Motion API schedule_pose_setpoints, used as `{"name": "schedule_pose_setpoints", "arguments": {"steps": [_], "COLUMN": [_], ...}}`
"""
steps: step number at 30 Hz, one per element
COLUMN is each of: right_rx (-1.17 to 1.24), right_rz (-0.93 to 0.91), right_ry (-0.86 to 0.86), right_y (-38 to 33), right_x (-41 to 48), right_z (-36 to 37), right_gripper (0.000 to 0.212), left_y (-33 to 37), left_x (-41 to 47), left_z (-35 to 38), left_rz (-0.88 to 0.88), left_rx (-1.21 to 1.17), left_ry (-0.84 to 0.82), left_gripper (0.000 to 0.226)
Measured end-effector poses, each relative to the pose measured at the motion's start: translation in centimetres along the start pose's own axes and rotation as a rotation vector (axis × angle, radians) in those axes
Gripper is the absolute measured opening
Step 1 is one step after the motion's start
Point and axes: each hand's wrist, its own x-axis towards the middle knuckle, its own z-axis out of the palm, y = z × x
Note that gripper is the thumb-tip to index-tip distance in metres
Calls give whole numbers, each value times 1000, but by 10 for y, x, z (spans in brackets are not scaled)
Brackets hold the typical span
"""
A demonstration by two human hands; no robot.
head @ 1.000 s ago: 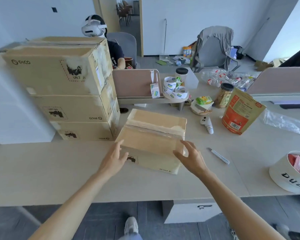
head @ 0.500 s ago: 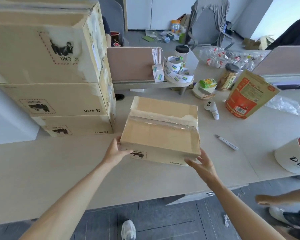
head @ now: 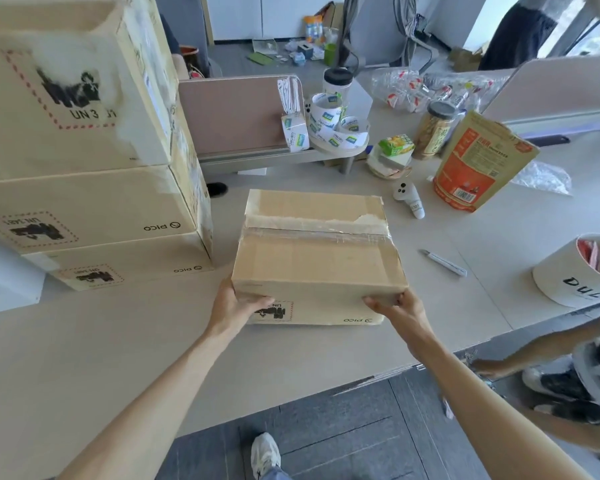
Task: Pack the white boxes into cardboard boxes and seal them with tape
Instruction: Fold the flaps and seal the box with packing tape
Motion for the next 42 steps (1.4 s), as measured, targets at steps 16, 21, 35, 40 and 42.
{"name": "schedule_pose_setpoints", "arguments": {"steps": [16,21,35,40,42], "right_rx": [30,12,-22,-40,-58], "right_rz": [-243,-293,-507,-634,-691], "right_ry": [-352,-493,-1087,-1302,-1375], "right_y": [3,2,-74,-97,-105], "right_x": [-64,-87,-210,-286,-313], "right_z": [-80,-82,100,196,239], "right_gripper": [68,77,60,59,57], "left_y": [21,20,1,-23,-34], "left_x": [-182,-241,-462,-532,-552], "left_z": [67,67,-19,-73,-100], "left_rz": [-50,-39,-11,-23,-10], "left_rx": [-206,-189,-298,-338,-353], "left_ry": [273,439,1223,1472,1560], "left_gripper": [60,63,53,54,54]}}
